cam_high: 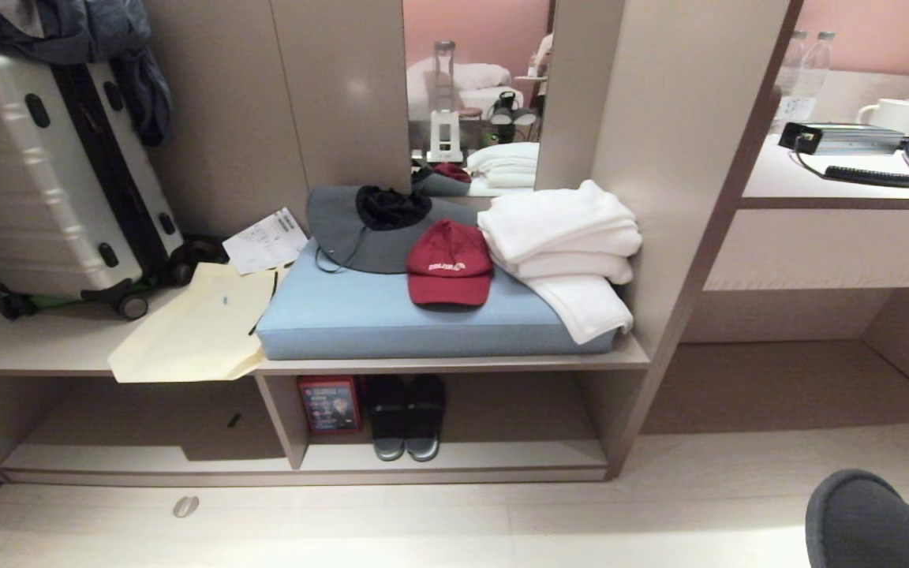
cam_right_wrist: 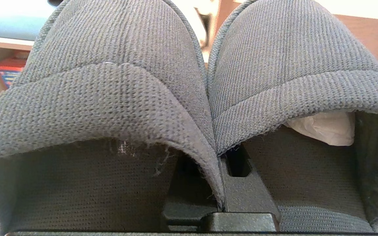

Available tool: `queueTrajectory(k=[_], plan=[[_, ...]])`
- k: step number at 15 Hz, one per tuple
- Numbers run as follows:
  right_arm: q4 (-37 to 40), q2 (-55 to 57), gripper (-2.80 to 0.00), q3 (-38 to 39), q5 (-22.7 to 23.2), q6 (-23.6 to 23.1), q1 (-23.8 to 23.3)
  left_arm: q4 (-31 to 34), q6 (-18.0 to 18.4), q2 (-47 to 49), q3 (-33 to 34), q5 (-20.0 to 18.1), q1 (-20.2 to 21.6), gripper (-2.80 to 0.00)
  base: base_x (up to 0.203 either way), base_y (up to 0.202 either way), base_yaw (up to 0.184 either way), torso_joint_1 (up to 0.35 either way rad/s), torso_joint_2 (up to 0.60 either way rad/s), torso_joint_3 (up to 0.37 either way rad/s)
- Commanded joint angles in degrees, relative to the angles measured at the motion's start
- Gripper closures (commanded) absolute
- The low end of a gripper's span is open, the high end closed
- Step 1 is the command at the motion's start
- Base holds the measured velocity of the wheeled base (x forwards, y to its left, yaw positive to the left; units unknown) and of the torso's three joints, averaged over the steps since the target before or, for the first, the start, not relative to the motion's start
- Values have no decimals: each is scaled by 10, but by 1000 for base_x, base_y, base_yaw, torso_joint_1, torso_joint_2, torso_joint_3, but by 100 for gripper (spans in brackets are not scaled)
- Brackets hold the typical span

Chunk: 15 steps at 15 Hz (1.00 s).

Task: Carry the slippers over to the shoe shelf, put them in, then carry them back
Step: Place the slippers on the floor

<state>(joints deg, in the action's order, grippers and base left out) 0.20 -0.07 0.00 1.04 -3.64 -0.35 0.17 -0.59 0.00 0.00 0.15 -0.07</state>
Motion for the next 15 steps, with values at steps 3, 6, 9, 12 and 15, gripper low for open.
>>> queueTrajectory(k=[3, 6, 9, 12, 15], plan=[[0, -1, 0, 1, 0, 0, 0, 0, 0, 1, 0, 0, 0, 0, 0, -197, 1, 3, 2, 2], [0, -1, 0, 1, 0, 0, 0, 0, 1, 1, 0, 0, 0, 0, 0, -199, 3, 1, 3, 3], [0, -1, 0, 1, 0, 0, 0, 0, 0, 1, 0, 0, 0, 0, 0, -195, 2, 0, 3, 4], [0, -1, 0, 1, 0, 0, 0, 0, 1, 1, 0, 0, 0, 0, 0, -196, 1, 4, 2, 4], [0, -1, 0, 1, 0, 0, 0, 0, 1, 1, 0, 0, 0, 0, 0, -196, 3, 3, 3, 0]])
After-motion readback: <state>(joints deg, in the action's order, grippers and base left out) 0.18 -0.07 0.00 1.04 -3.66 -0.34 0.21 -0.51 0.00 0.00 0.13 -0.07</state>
